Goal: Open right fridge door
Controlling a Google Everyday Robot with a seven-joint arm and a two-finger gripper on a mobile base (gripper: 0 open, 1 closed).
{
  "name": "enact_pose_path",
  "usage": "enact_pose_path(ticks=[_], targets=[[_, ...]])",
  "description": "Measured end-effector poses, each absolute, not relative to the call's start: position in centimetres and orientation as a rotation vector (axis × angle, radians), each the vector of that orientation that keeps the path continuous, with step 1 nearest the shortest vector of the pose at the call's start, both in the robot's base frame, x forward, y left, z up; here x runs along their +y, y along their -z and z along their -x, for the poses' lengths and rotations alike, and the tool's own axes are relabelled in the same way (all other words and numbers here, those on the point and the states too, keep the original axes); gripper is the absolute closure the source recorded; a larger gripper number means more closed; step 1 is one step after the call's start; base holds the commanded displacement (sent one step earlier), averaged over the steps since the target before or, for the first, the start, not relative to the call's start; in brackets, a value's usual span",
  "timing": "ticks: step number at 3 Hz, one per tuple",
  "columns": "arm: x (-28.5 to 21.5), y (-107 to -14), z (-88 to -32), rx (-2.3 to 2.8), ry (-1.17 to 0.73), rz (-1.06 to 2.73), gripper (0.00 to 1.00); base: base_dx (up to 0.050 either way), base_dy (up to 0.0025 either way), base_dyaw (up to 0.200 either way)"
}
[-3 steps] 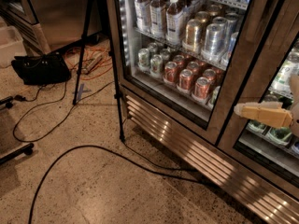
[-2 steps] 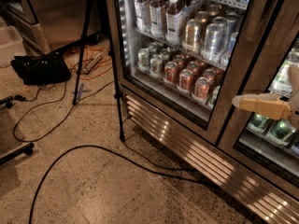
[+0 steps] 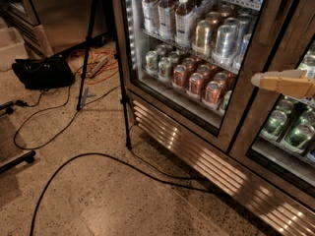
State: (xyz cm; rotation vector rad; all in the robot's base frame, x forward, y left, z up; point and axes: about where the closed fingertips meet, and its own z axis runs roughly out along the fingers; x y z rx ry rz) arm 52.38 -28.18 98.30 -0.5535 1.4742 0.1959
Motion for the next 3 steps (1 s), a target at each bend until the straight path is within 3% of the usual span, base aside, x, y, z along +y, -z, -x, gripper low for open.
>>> enact_pose_path(ticks=[3], targets=[[-29.4, -102.5, -53.5, 1.416, -0.100, 0.615, 0.00, 0.000, 0.00000, 0.000]])
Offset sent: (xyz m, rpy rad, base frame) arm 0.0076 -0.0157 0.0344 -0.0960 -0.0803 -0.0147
